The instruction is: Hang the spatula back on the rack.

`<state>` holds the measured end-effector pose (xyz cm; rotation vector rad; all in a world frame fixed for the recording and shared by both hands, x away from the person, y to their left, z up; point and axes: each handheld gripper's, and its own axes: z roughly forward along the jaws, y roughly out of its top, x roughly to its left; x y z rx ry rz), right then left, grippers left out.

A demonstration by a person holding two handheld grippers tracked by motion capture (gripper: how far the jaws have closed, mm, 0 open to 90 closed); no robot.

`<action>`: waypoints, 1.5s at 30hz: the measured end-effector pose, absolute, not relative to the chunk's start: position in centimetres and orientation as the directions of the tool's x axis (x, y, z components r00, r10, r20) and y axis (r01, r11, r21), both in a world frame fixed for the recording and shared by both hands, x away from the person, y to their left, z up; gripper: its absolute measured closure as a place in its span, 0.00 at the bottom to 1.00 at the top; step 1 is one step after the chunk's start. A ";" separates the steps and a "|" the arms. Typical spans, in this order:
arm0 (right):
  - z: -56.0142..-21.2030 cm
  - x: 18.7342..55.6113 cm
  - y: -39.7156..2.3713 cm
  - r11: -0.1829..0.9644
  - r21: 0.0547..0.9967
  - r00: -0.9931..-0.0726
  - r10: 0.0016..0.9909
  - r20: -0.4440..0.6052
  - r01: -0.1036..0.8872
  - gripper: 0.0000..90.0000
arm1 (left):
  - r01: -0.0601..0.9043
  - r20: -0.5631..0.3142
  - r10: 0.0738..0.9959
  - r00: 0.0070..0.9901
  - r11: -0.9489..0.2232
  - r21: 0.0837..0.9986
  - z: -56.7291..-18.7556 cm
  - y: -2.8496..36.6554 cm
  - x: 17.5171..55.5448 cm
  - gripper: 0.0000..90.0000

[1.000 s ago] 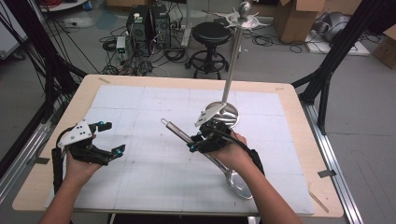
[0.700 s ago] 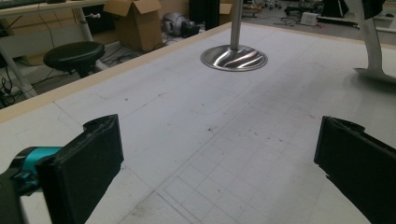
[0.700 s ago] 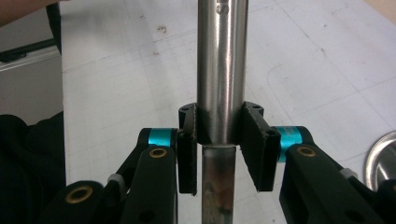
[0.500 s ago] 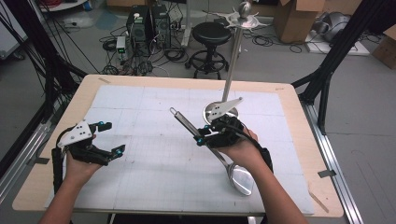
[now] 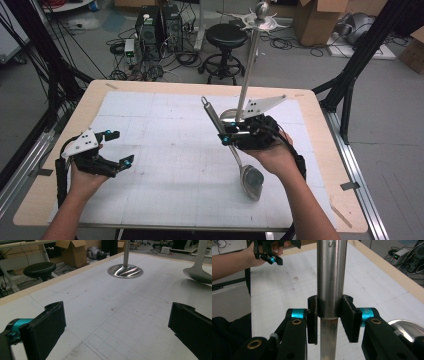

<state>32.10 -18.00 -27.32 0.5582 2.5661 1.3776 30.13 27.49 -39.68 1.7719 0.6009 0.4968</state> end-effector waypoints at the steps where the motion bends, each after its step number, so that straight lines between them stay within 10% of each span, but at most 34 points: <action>1: -27.2 32.0 -18.2 0.499 0.831 -0.913 0.408 0.023 0.244 0.77 | 0.146 0.030 0.624 0.781 -0.228 0.963 -39.7 27.5 30.1 0.02; 45: -19.6 33.4 -24.4 0.475 0.850 -0.887 0.462 -0.020 0.228 0.77 | 0.148 0.029 0.625 0.780 -0.230 0.962 -39.7 27.5 30.1 0.02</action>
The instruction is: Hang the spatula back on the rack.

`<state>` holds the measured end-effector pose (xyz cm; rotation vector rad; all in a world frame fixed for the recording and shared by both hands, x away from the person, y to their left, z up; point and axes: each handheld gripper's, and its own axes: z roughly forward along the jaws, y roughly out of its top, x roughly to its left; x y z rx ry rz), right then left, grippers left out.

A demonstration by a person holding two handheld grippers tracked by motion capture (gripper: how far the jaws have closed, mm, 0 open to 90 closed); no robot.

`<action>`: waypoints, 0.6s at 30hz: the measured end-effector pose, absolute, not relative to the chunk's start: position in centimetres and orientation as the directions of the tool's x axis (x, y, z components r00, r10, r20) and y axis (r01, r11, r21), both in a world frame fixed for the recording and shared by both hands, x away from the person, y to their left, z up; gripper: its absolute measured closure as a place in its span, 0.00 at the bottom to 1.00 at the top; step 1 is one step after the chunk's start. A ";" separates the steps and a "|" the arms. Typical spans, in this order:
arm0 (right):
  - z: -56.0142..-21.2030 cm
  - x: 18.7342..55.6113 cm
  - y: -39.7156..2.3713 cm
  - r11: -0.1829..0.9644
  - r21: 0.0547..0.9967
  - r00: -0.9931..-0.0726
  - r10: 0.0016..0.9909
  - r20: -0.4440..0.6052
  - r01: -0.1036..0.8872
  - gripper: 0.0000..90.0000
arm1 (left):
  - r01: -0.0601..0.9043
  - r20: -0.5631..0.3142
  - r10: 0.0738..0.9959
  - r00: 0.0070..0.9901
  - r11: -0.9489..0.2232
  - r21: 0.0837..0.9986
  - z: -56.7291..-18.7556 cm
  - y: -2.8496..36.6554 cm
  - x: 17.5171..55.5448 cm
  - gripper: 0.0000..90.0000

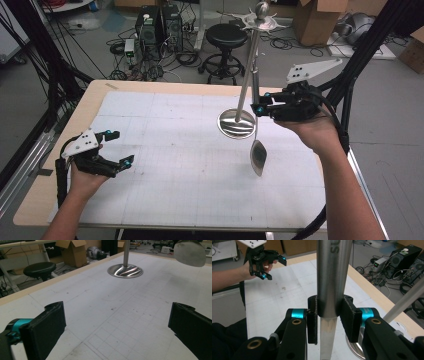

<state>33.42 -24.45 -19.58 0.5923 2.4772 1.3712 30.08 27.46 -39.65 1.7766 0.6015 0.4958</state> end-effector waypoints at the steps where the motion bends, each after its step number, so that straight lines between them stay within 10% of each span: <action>1: -19.5 33.5 -24.7 0.472 0.850 -0.886 0.464 -0.015 0.233 0.77 | 0.148 0.029 0.625 0.780 -0.230 0.962 -39.7 27.5 30.1 0.02; 18: -18.1 35.8 -26.1 0.471 0.839 -0.853 0.522 -0.015 0.273 0.77 | 0.150 0.026 0.623 0.782 -0.228 0.962 -39.7 27.5 30.1 0.02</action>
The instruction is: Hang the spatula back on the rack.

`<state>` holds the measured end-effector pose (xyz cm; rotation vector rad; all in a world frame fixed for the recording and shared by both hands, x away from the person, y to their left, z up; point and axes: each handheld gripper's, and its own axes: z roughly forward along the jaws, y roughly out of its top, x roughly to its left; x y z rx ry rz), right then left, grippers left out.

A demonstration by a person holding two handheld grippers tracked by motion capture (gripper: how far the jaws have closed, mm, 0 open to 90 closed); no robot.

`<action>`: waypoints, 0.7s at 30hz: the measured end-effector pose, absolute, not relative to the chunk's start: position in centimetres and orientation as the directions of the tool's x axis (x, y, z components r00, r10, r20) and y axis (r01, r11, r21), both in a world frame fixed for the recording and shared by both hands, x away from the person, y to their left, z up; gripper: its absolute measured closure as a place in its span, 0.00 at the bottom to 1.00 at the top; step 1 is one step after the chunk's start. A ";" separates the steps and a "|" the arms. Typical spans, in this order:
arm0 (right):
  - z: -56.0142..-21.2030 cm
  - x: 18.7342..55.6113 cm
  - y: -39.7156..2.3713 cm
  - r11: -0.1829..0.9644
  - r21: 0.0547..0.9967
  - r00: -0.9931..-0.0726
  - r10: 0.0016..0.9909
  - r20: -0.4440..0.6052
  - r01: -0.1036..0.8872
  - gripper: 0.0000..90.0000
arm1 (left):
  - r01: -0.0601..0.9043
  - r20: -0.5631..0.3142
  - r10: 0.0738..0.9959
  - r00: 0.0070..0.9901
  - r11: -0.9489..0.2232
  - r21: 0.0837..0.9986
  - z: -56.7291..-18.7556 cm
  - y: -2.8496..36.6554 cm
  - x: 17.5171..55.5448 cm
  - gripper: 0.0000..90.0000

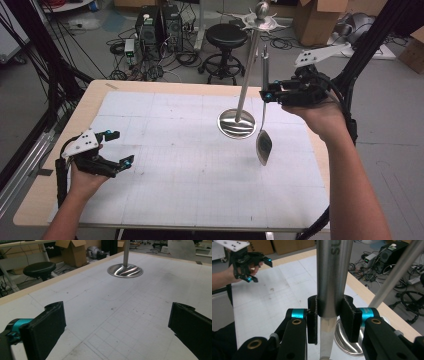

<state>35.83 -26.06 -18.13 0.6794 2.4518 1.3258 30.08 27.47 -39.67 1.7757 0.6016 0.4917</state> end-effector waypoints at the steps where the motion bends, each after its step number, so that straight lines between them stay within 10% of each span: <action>1: -18.0 36.1 -26.2 0.470 0.838 -0.850 0.527 -0.014 0.278 0.77 | 0.150 0.026 0.623 0.782 -0.228 0.962 -39.7 27.5 30.1 0.02; 21: -17.9 39.0 -27.3 0.446 0.817 -0.768 0.641 -0.006 0.365 0.77 | 0.154 0.027 0.623 0.781 -0.235 0.960 -39.7 27.4 30.1 0.02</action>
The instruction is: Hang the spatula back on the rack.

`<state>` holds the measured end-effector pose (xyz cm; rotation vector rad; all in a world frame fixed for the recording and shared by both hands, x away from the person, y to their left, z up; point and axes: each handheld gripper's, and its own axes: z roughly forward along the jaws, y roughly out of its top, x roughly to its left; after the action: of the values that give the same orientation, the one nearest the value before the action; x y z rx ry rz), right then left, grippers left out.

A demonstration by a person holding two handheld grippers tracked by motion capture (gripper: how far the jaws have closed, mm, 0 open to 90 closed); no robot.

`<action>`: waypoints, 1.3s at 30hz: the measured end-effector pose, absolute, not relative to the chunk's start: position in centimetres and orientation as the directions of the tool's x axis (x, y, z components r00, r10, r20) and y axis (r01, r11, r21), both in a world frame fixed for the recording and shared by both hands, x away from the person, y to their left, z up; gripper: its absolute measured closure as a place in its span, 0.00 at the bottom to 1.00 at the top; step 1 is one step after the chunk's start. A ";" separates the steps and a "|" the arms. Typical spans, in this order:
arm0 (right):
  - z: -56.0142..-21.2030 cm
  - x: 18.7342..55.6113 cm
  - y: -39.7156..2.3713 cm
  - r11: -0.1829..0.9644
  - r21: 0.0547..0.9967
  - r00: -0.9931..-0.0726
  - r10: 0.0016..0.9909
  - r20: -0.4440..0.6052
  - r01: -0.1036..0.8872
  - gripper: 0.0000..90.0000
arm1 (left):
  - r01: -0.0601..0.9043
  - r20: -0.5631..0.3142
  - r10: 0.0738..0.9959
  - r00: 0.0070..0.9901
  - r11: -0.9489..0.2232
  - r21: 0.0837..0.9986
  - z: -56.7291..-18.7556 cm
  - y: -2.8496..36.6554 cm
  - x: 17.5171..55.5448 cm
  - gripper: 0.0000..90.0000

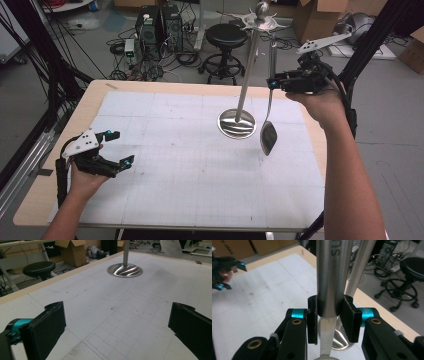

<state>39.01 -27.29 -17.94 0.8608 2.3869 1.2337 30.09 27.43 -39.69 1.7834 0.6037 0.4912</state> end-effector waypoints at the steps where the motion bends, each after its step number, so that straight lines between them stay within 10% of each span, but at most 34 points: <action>1: -17.9 39.2 -27.2 0.446 0.815 -0.765 0.644 -0.007 0.368 0.77 | 0.154 0.026 0.621 0.783 -0.233 0.960 -39.7 27.4 30.1 0.02; 39: -18.0 41.0 -26.8 0.442 0.797 -0.721 0.693 -0.010 0.413 0.77 | 0.151 0.025 0.620 0.784 -0.229 0.962 -39.7 27.5 30.1 0.02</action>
<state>41.00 -26.83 -18.03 0.9436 2.3629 1.1670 30.09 27.51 -39.66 1.7774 0.5991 0.4872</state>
